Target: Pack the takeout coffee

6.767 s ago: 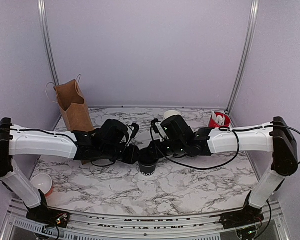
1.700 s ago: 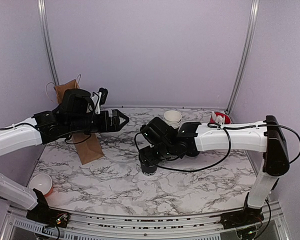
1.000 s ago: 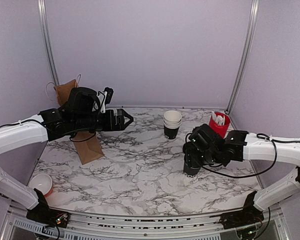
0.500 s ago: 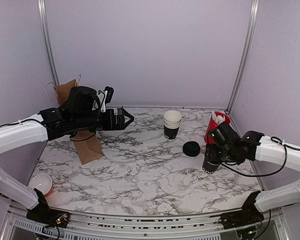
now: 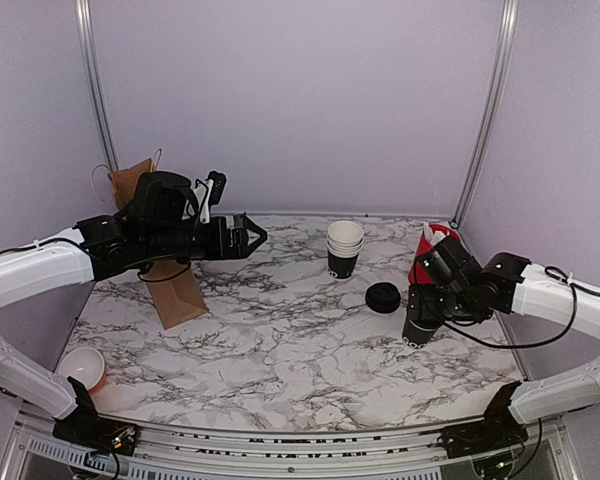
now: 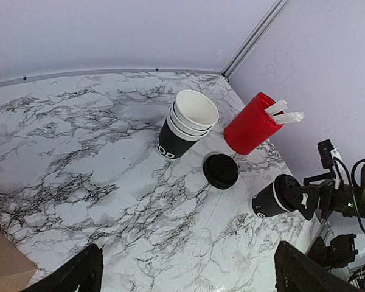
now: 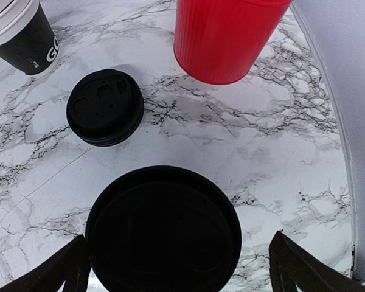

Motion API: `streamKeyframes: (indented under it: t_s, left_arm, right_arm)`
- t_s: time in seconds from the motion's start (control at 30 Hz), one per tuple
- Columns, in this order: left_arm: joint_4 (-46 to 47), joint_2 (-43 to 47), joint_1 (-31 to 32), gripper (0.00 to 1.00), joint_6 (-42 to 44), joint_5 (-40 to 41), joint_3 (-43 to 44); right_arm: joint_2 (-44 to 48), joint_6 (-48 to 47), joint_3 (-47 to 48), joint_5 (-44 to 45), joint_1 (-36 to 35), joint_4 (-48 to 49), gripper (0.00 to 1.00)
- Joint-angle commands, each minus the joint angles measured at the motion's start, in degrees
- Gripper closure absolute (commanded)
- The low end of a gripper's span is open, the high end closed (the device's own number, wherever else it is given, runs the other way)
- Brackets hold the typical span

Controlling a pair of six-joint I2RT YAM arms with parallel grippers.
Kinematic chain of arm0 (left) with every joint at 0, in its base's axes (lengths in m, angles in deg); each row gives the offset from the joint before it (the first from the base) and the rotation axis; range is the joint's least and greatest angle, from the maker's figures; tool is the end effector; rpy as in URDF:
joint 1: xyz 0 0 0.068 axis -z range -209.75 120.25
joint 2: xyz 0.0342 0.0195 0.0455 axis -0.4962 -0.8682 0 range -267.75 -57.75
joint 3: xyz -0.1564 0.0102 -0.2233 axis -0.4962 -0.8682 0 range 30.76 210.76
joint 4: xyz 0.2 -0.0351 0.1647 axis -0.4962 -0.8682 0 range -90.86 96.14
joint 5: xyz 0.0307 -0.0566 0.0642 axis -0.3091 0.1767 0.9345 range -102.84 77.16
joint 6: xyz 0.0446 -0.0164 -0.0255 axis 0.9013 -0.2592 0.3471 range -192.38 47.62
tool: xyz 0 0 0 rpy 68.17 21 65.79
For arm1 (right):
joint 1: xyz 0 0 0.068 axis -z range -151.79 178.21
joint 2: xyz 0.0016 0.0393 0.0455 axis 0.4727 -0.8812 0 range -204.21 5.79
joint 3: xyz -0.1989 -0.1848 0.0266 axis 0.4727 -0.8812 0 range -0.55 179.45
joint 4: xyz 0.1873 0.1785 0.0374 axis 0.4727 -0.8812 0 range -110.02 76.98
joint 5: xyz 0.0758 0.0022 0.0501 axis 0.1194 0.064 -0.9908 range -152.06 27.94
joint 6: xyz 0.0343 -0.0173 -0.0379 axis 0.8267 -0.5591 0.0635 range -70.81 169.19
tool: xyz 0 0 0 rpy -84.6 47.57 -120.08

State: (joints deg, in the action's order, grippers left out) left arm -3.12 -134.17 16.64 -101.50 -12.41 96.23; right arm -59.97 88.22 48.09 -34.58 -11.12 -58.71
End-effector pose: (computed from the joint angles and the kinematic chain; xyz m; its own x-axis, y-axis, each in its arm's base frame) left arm 0.2159 -0.2263 0.3447 -0.5582 -0.1197 -0.8210 0.5122 0.7287 -0.4545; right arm 0.1741 0.1213 0.2455 -0.7858 0.0784 -0.6135 0.1232 0.9919 -0.0311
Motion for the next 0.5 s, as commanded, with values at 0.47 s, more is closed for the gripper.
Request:
streamKeyframes:
  t_s: [0.47]
  left_arm:
    - [0.47, 2.68, 0.68, 0.01, 3.39, -5.80, 3.84]
  right_arm:
    - [5.54, -2.40, 4.56, -1.66, 0.48, 1.70, 0.00]
